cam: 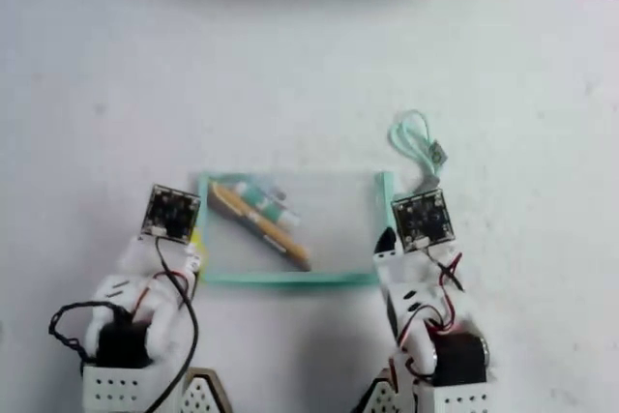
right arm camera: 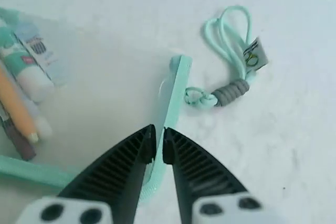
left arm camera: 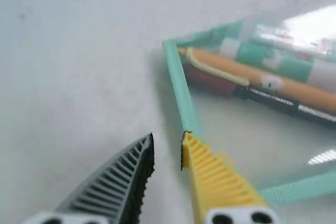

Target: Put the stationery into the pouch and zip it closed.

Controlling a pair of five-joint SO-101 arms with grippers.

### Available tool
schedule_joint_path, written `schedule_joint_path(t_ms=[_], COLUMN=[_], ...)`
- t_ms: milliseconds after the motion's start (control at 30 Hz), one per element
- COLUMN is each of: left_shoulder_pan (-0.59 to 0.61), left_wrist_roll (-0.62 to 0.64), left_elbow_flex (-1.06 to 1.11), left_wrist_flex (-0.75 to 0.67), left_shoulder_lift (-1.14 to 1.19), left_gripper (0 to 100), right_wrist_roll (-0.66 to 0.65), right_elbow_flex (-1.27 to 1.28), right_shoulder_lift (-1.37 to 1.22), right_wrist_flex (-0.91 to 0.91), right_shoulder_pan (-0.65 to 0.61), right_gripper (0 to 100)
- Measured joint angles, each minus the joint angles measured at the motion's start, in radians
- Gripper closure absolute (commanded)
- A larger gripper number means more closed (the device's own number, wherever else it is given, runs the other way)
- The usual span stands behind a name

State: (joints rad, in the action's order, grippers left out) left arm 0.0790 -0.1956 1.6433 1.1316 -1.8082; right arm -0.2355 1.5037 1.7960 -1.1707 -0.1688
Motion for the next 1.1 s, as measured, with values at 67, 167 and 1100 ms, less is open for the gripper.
schedule_joint_path(t_ms=[67, 167, 1100], left_shoulder_pan=[-0.002, 0.002, 0.018], left_wrist_roll=[0.0, 0.0, 0.021], left_elbow_flex=[0.046, 0.051, 0.051], left_wrist_flex=[0.0, 0.002, 0.138], left_shoulder_lift=[0.0, -0.008, -0.008], left_gripper=[88, 88, 98], right_wrist_roll=[0.0, 0.0, 0.0], right_elbow_flex=[0.057, 0.141, 0.178], right_shoulder_lift=[0.0, 0.0, 0.008], right_wrist_flex=[0.0, 0.0, -0.089], right_shoulder_pan=[0.0, 0.0, -0.002], right_gripper=[97.1, 97.1, 98.2])
